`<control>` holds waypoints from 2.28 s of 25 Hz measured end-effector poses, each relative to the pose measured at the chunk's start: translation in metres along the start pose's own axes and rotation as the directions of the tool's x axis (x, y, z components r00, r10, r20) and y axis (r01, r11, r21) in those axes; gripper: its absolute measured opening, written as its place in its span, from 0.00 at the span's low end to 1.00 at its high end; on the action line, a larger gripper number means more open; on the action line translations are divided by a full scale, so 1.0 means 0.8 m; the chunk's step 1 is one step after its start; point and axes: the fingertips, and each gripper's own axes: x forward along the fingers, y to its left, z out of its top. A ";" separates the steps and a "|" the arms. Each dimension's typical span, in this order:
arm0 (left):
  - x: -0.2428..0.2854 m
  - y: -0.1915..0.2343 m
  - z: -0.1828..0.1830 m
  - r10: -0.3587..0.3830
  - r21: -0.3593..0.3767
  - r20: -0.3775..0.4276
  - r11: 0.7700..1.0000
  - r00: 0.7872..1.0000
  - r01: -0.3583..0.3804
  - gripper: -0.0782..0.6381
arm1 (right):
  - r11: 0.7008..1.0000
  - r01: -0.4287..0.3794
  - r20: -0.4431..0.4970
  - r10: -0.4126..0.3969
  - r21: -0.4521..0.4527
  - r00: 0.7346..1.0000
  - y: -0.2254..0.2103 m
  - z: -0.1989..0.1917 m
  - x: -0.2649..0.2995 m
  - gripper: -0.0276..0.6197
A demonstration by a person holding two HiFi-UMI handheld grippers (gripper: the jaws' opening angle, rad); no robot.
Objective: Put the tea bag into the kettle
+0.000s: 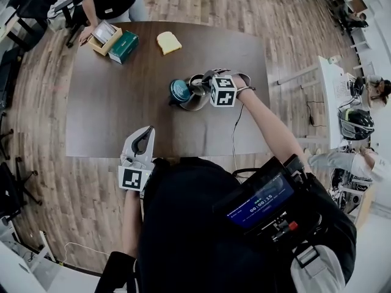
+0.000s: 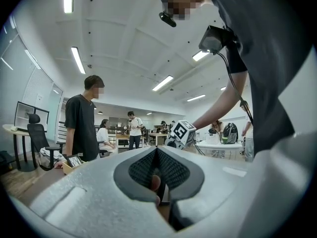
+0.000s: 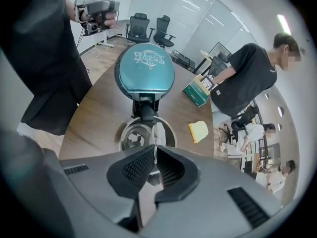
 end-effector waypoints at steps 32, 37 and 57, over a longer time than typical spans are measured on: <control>-0.034 0.012 -0.005 0.041 -0.003 -0.007 0.999 0.999 -0.041 0.11 | 0.996 -0.068 -0.045 0.071 0.062 0.996 0.010 0.005 0.052 0.09; -0.045 0.008 -0.002 0.000 -0.004 -0.010 1.000 1.000 0.000 0.11 | 0.989 -0.001 -0.048 0.008 0.146 0.999 0.001 -0.001 0.033 0.16; -0.106 -0.110 0.039 -0.177 0.105 -0.043 0.978 0.983 0.180 0.11 | 0.510 0.070 0.450 -0.809 0.858 0.378 0.210 0.150 -0.332 0.05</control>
